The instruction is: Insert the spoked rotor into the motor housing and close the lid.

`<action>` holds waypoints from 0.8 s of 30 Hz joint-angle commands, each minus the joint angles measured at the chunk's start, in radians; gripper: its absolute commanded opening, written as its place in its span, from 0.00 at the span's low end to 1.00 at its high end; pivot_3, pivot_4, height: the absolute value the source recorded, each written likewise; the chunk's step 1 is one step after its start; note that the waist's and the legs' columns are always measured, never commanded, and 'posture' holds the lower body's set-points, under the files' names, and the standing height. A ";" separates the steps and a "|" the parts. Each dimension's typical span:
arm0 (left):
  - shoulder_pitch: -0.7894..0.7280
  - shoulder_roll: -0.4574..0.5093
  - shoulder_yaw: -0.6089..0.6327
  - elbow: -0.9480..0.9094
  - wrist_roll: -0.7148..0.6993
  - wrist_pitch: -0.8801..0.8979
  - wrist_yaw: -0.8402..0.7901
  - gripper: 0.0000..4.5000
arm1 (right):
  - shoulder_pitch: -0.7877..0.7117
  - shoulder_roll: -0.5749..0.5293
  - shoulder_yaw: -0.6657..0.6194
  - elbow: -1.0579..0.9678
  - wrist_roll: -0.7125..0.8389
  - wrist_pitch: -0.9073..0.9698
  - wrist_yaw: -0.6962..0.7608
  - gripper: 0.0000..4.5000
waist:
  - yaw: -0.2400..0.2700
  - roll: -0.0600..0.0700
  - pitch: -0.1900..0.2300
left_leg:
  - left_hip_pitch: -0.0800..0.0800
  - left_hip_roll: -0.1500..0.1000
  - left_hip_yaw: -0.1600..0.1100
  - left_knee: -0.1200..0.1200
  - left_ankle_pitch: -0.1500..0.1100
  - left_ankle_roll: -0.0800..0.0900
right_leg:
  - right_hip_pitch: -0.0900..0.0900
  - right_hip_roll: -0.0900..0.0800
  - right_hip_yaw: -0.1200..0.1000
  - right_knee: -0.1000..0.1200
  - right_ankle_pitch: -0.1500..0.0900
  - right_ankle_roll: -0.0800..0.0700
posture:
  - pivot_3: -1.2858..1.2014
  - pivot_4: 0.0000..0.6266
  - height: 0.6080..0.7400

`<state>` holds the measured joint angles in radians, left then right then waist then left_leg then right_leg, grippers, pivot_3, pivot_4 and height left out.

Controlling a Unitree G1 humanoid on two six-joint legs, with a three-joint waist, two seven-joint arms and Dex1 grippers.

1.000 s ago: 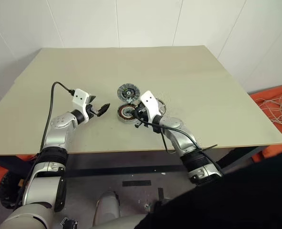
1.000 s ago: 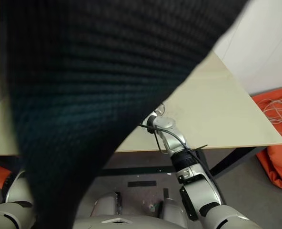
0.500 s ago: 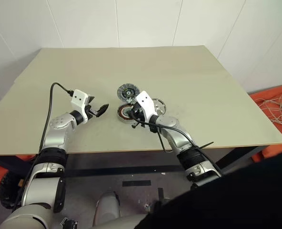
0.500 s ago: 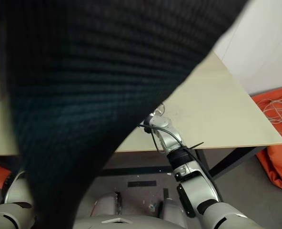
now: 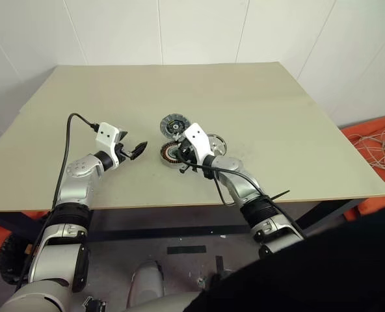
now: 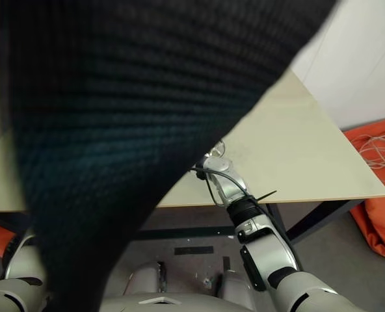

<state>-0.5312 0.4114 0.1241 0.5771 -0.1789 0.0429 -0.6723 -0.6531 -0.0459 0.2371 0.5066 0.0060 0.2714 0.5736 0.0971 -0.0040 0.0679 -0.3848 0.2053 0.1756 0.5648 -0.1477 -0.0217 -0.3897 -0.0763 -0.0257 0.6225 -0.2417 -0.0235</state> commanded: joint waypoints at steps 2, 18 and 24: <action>-0.007 0.013 0.014 -0.048 -0.014 -0.006 0.004 1.00 | -0.042 0.004 -0.021 0.005 0.007 -0.031 -0.008 0.01 | 0.000 0.000 0.000 | 0.000 0.000 0.000 0.000 0.000 0.000 | 0.000 0.000 0.000 0.000 0.000 0.000 | 0.52 0.00 1.00; 0.000 0.024 0.021 -0.062 -0.016 -0.002 0.007 1.00 | -0.082 0.028 -0.029 0.082 0.004 -0.070 -0.031 0.01 | 0.000 0.000 0.000 | 0.000 0.000 0.000 0.000 0.000 0.000 | 0.000 0.000 0.000 0.000 0.000 0.000 | 0.52 0.00 1.00; 0.001 0.024 0.020 -0.063 -0.017 0.000 0.004 1.00 | -0.057 0.021 -0.024 0.025 0.011 -0.043 -0.011 0.01 | 0.000 0.000 0.000 | 0.000 0.000 0.000 0.000 0.000 0.000 | 0.000 0.000 0.000 0.000 0.000 0.000 | 0.52 0.00 1.00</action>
<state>-0.5265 0.4211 0.1272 0.5499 -0.1802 0.0493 -0.6708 -0.7005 -0.0275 0.2177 0.5881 0.0052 0.2305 0.5519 0.0968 -0.0040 0.0679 -0.3850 0.2053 0.1756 0.5649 -0.1477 -0.0217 -0.3897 -0.0763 -0.0257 0.6226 -0.2417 -0.0235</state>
